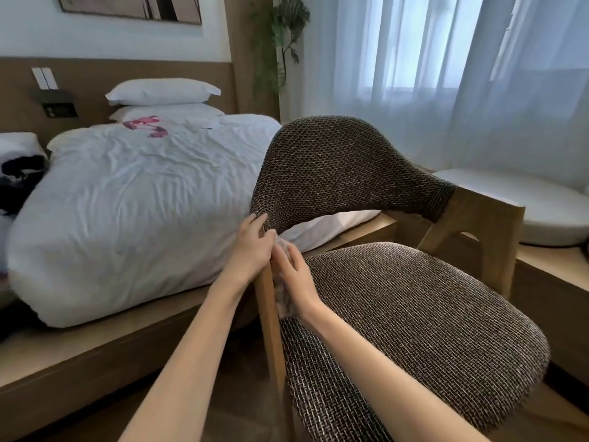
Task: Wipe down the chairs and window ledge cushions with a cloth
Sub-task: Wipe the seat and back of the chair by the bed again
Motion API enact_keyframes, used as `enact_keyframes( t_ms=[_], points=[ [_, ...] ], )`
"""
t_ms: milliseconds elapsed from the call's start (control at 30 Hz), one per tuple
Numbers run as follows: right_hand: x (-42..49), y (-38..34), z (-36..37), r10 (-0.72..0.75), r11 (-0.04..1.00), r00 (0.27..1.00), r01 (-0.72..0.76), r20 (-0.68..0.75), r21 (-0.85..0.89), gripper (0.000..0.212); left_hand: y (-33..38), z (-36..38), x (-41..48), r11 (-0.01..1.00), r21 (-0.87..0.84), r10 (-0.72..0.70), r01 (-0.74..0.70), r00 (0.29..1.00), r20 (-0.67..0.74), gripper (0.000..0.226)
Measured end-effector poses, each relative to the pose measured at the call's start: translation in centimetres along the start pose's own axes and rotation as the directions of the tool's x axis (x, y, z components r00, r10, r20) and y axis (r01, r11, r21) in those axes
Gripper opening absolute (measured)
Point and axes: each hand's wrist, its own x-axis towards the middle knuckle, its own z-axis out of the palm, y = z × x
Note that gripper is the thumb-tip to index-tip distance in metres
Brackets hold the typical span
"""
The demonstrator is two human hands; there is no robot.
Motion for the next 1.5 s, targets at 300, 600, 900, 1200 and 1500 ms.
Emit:
enact_keyframes(
  t_ms=[300,600,900,1200,1500],
  points=[
    [3.6,0.3,2.2,-0.340,0.920,0.908,0.268,-0.244,-0.286,0.029,-0.4,0.0,-0.3,0.990,-0.122,0.065,-0.071,0.997,-0.049,0.036],
    [4.3,7.3,0.8,-0.169,0.932,0.968,0.095,-0.186,-0.349,0.030,-0.6,0.2,0.0,0.980,-0.198,-0.017,0.007,0.999,-0.047,0.041],
    [3.3,3.8,0.7,-0.165,0.974,0.977,0.140,-0.133,-0.180,0.022,-0.4,0.0,-0.6,0.963,-0.269,-0.032,0.022,0.999,-0.032,0.042],
    [-3.8,-0.6,-0.4,-0.299,0.937,0.953,0.301,0.041,-0.177,0.020,-0.3,0.4,-1.3,0.831,-0.548,-0.138,0.097,0.990,-0.034,0.040],
    [-7.0,1.2,-2.2,0.076,0.972,0.987,-0.042,0.139,-0.232,0.010,-0.5,0.7,-3.2,0.666,-0.739,-0.161,0.101,0.987,-0.010,0.041]
  ],
)
